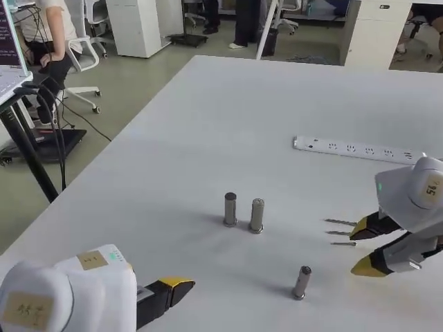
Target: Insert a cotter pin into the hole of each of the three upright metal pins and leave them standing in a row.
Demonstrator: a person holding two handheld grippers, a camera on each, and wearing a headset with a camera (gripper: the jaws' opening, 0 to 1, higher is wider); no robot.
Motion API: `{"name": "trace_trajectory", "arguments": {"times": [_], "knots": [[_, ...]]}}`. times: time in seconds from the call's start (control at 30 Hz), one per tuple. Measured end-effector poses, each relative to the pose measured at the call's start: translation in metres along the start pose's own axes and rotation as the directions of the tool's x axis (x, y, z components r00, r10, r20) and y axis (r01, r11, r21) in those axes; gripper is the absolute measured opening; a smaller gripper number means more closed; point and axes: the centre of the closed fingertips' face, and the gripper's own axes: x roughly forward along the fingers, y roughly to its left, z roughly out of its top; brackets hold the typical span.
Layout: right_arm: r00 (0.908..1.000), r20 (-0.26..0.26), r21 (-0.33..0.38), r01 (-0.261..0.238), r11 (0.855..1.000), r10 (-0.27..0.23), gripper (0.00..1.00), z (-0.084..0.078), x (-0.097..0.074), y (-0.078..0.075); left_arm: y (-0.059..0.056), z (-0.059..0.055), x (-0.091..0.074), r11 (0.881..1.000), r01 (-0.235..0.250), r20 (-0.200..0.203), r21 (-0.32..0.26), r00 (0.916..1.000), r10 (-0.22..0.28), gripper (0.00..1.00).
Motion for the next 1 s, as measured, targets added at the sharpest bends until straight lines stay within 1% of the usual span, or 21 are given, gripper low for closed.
{"name": "trace_trajectory", "arguments": {"times": [0.07,0.13,0.2,0.33,0.43,0.53,0.57,0.6,0.67,0.73,0.77,0.8,0.83,0.93,1.0], "knots": [[0.9999,-0.015,0.000,-0.001,1.000,0.001,0.24,-0.001,0.002,-0.003,0.001,-0.001,0.000,1.000,-0.003,-0.002,-0.003,1.0000,0.003,0.95],[0.9998,-0.019,0.004,-0.002,1.000,0.003,0.23,-0.001,0.003,-0.006,0.002,-0.002,-0.001,1.000,-0.006,-0.004,-0.008,1.0000,0.006,0.94],[0.9997,-0.025,0.009,-0.005,1.000,0.005,0.19,-0.001,0.004,-0.007,0.002,-0.003,-0.001,1.000,-0.005,-0.005,-0.012,1.0000,0.005,0.94],[0.9993,-0.035,-0.005,0.010,1.000,-0.010,0.14,-0.004,0.006,-0.017,0.003,-0.006,0.000,1.000,-0.008,-0.015,-0.016,0.9999,0.008,0.93],[0.9992,-0.039,-0.002,0.005,1.000,-0.005,0.13,-0.006,0.009,-0.019,0.003,-0.006,0.000,1.000,-0.010,-0.011,-0.021,0.9999,0.010,0.92],[0.9986,-0.054,-0.007,-0.002,1.000,0.002,0.10,-0.011,0.012,-0.019,0.003,-0.005,0.000,1.000,-0.011,-0.009,-0.025,0.9999,0.011,0.91],[0.9985,-0.055,-0.015,-0.003,1.000,0.002,0.09,-0.012,0.012,-0.019,0.004,-0.006,0.000,1.000,-0.016,-0.012,-0.024,0.9998,0.016,0.91],[0.9996,-0.029,0.008,-0.005,1.000,0.006,0.08,-0.007,0.012,-0.020,0.005,-0.007,0.000,1.000,-0.021,-0.016,-0.020,0.9997,0.021,0.91],[0.9992,-0.039,-0.002,0.011,1.000,-0.011,0.07,-0.009,0.011,-0.024,0.006,-0.009,0.000,1.000,-0.027,-0.028,0.001,0.9993,0.027,0.91],[0.9991,-0.043,0.012,-0.002,1.000,0.003,0.06,-0.011,0.012,-0.023,0.005,-0.011,0.001,1.000,-0.022,-0.038,0.002,0.9990,0.022,0.90],[0.9994,-0.034,0.020,-0.010,1.000,0.011,0.04,-0.009,0.012,-0.021,0.005,-0.012,0.001,1.000,-0.022,-0.040,0.001,0.9989,0.022,0.90],[0.9990,-0.040,0.019,-0.019,1.000,0.020,0.02,-0.010,0.012,-0.018,0.005,-0.012,0.001,1.000,-0.022,-0.041,0.000,0.9989,0.022,0.89],[0.9990,-0.035,0.024,-0.026,0.999,0.027,0.01,-0.008,0.012,-0.016,0.005,-0.012,0.002,1.000,-0.022,-0.042,-0.001,0.9989,0.022,0.89],[0.9988,-0.042,0.014,-0.025,1.000,0.026,0.00,-0.008,0.012,-0.015,0.004,-0.014,0.004,1.000,-0.020,-0.043,-0.005,0.9989,0.020,0.89],[0.9985,-0.048,0.022,-0.026,0.999,0.027,0.00,-0.007,0.012,-0.015,0.003,-0.015,0.005,1.000,-0.012,-0.048,0.005,0.9988,0.013,0.88]]}}
